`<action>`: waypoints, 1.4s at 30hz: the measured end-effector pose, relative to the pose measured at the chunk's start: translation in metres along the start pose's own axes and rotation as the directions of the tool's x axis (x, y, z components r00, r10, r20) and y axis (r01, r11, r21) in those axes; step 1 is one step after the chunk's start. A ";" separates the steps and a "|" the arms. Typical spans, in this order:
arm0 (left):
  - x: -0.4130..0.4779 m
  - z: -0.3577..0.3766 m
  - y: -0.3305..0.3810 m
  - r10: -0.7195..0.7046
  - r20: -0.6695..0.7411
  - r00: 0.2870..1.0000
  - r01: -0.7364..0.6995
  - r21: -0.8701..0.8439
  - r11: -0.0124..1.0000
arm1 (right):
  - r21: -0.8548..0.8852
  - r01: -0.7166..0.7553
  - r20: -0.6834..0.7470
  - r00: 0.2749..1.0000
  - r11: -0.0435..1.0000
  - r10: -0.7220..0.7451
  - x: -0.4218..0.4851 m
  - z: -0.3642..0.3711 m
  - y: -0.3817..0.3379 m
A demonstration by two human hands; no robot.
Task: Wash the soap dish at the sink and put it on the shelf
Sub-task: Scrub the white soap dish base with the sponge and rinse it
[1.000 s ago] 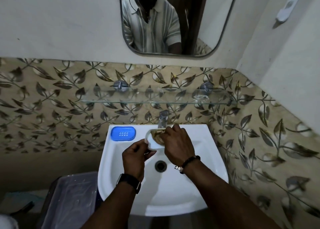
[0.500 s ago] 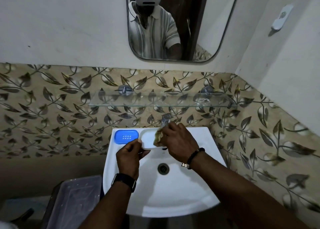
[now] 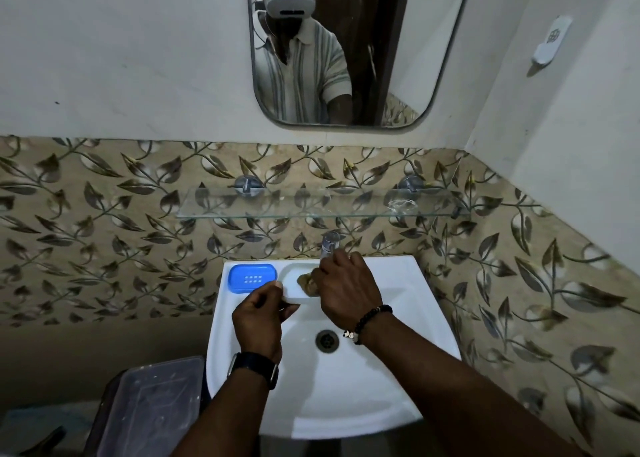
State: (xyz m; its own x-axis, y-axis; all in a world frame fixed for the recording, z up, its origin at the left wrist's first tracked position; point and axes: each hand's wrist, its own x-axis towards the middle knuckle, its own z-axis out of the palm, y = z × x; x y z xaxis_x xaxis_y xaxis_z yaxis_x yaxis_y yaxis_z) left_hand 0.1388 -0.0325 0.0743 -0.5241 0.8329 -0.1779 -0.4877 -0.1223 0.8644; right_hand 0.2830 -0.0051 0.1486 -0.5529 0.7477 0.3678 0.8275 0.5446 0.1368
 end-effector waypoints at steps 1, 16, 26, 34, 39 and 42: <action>-0.001 0.000 0.000 -0.016 -0.001 1.000 0.016 -0.016 1.000 | 0.023 -0.046 -0.007 0.999 0.999 0.047 -0.001 0.000 -0.002; 0.006 0.003 0.027 0.010 0.251 0.968 -0.045 0.134 0.990 | 0.656 -0.044 0.136 0.989 0.754 -0.061 -0.014 0.006 0.013; 0.013 -0.012 0.040 -0.052 0.621 0.782 -0.251 0.390 0.886 | 0.886 -0.212 -0.023 0.868 0.412 0.496 -0.007 0.001 0.035; 0.008 0.008 0.032 -0.052 0.587 0.808 -0.112 0.240 0.964 | 0.512 0.307 -0.411 0.907 0.802 -0.085 -0.019 0.009 0.009; 0.005 0.008 0.033 -0.053 0.597 0.800 -0.092 0.209 0.974 | 0.647 0.006 -0.316 0.912 0.763 0.260 -0.017 0.012 0.029; 0.004 0.011 0.036 -0.062 0.593 0.803 -0.085 0.216 0.973 | 0.694 -0.035 -0.312 0.885 0.719 0.345 -0.017 0.015 0.026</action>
State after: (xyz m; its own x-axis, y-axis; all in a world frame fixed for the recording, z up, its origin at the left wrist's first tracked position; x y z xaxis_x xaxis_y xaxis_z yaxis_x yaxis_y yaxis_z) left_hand 0.1267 -0.0271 0.1102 0.0230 0.9963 0.0827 -0.2792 -0.0730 0.9575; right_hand 0.3122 0.0017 0.1315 -0.1735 0.7311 0.6598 0.5466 0.6288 -0.5530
